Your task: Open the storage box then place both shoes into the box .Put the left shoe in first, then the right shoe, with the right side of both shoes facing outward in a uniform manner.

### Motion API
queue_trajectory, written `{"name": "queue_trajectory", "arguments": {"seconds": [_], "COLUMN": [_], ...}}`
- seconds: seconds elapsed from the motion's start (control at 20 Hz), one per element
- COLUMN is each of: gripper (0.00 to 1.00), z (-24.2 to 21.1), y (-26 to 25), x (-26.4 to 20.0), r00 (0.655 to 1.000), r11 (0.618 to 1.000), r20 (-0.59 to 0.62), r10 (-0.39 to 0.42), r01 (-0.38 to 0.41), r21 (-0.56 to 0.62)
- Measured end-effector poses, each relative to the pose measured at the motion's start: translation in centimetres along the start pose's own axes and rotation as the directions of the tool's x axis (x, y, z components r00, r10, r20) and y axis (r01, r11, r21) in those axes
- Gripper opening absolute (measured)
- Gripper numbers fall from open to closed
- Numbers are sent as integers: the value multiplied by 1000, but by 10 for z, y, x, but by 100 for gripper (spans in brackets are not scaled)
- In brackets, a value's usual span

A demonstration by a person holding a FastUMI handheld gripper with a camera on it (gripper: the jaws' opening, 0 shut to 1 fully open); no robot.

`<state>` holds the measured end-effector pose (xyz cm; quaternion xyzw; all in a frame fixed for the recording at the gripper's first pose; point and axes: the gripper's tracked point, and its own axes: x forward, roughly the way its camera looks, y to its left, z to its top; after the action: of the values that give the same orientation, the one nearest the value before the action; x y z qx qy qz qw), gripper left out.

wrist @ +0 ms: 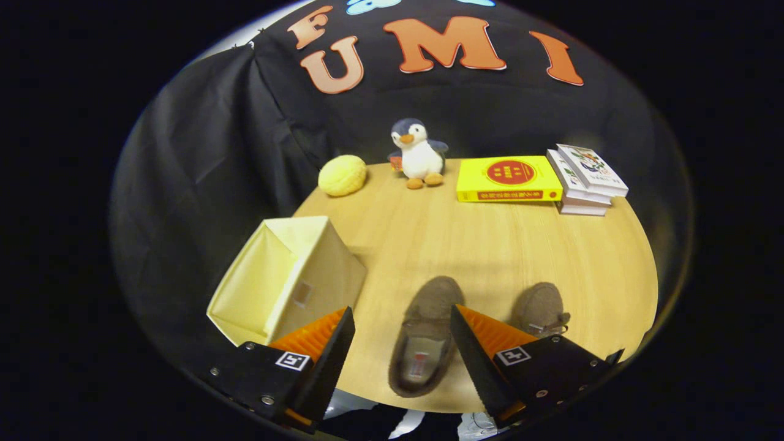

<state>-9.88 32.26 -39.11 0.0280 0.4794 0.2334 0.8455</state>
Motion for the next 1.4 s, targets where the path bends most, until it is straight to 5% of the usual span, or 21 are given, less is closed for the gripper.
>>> {"name": "queue_trajectory", "arguments": {"seconds": [0.4, 0.55, 0.8, 1.05, 1.4], "gripper": [77, 58, 40, 8, 3], "z": [-81, -85, -70, -72, -36], "y": [-46, -57, -61, -58, -24], "x": [53, 71, 97, 103, 57], "r00": [981, 977, 978, 975, 987], "r11": [994, 988, 984, 980, 982], "r20": [-160, -155, -108, -112, -93], "r10": [-110, -148, -179, -190, -130], "r01": [108, 152, 179, 195, 141], "r21": [-26, 14, -6, 43, 129]}}
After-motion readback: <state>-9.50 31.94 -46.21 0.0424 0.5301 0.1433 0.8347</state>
